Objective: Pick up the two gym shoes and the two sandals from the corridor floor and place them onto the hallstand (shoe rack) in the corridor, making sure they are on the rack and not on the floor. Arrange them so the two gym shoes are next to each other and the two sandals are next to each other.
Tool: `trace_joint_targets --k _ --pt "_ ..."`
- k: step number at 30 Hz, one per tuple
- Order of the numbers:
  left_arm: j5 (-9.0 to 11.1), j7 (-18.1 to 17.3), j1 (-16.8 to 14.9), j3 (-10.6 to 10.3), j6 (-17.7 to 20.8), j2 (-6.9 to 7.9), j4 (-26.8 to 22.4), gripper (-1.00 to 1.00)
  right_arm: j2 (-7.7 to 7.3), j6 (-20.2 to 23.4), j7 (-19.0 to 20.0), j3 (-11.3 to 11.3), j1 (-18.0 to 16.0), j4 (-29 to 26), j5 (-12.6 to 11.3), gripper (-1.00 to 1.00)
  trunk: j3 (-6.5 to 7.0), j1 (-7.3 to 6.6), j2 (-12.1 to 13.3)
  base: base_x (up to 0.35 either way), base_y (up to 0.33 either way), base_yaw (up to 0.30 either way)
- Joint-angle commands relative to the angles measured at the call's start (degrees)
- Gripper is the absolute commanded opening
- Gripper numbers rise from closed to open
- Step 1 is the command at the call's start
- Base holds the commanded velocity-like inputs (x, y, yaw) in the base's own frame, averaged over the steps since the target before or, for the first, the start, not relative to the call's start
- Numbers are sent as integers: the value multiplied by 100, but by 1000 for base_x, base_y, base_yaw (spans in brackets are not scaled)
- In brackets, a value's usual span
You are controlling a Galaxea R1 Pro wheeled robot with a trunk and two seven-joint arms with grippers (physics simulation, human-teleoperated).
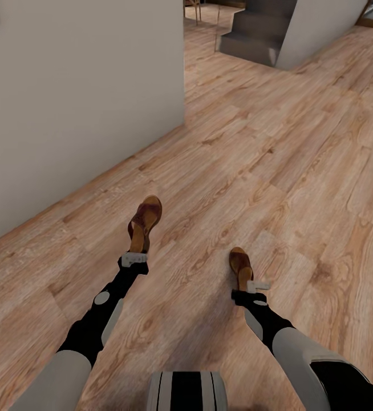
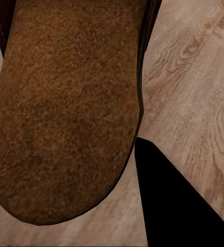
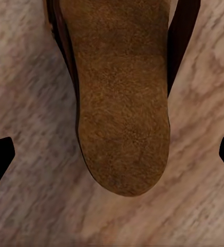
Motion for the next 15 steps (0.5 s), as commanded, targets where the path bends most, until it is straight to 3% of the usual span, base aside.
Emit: trace_joint_targets --k 1,5,15 --pt "29 -25 -3 1 -8 0 4 -100 2 -2 -12 -8 -1 -4 -31 100 -31 1 -3 0 0 -13" --pt "29 -25 -3 -3 -8 0 3 -100 2 -2 -12 -8 -1 -4 -31 100 -151 12 -8 0 0 -47" --pt "29 -25 -3 -6 -8 -1 4 -100 2 -2 -12 -8 -1 -5 -31 100 -212 14 -10 0 0 -27"
